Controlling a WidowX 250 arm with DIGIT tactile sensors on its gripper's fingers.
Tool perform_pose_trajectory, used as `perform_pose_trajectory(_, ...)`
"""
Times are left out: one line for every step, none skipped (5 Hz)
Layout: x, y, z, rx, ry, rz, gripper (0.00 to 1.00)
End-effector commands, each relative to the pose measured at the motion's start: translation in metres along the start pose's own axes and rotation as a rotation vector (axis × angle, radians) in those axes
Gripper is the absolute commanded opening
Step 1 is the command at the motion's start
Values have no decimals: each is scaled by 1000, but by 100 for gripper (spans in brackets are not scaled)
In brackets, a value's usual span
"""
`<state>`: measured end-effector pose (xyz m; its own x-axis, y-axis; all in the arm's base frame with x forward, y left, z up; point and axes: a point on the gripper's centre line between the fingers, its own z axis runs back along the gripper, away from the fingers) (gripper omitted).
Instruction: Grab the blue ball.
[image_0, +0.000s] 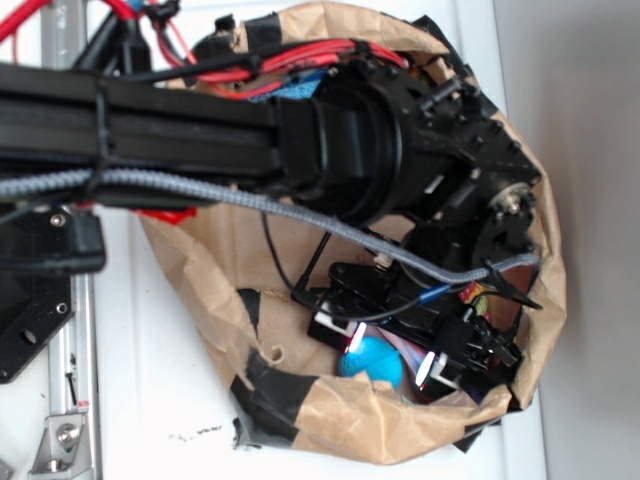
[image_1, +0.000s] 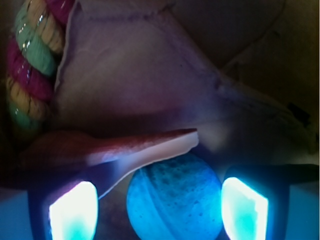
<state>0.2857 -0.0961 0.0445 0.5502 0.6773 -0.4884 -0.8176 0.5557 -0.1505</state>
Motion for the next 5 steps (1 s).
perform_pose_trajectory(-26,15,-29,100,39,-131,0)
perform_pose_trajectory(-36,18,-20,125,12,-226,0)
perform_pose_trajectory(-36,23,6,162,-77,-387,0)
perform_pose_trajectory(-31,30,35,177,-195,-439,0)
perform_pose_trajectory(-25,38,81,98,-288,-444,0)
